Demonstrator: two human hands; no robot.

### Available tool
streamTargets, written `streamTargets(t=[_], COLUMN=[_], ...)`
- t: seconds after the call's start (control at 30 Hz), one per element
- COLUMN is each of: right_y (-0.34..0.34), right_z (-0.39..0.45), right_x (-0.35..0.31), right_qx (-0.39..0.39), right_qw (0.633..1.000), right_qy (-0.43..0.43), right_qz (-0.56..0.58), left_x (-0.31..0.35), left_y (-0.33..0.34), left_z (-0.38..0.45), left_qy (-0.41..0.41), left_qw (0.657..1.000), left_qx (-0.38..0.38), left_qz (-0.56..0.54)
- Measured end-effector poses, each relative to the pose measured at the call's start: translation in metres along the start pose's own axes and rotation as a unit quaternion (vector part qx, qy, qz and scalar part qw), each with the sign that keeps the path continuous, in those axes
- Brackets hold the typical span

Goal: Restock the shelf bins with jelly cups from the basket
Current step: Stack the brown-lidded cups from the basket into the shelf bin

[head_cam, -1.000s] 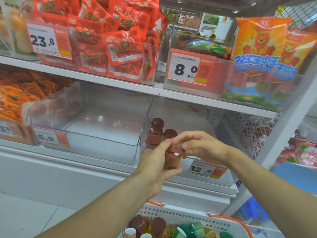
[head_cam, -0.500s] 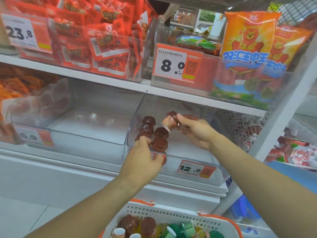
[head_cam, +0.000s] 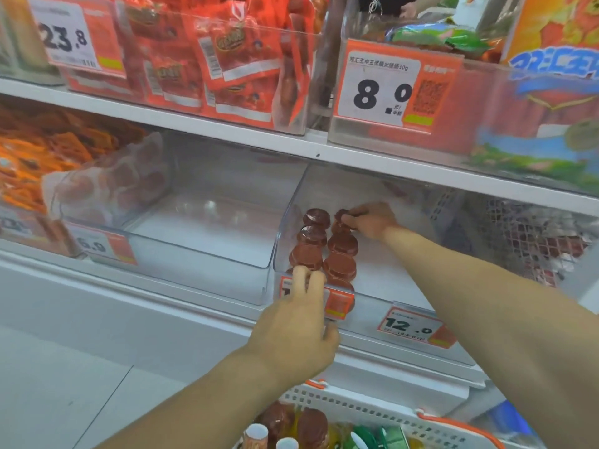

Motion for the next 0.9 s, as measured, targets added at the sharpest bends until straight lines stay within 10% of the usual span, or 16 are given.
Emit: streamTargets(t=[0.9], right_y=[-0.009], right_z=[-0.065], right_x=[-0.040], right_qx=[0.065], right_qw=[0.981], right_qy=[-0.079], right_qz=[-0.163], left_x=[-0.003], left_y=[-0.007], left_z=[-0.006], left_qy=[0.031], left_qw=[0.999], left_qx=[0.037], left_qz=[-0.005])
Point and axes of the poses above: each hand's wrist, its own z-axis towards the middle knuckle, its own y-axis out of the palm, x = y × z, the point moved 7 cm from there along z, towards the middle knuckle, and after that the axes turned 8 degrees about y, right-handed, at the moved point
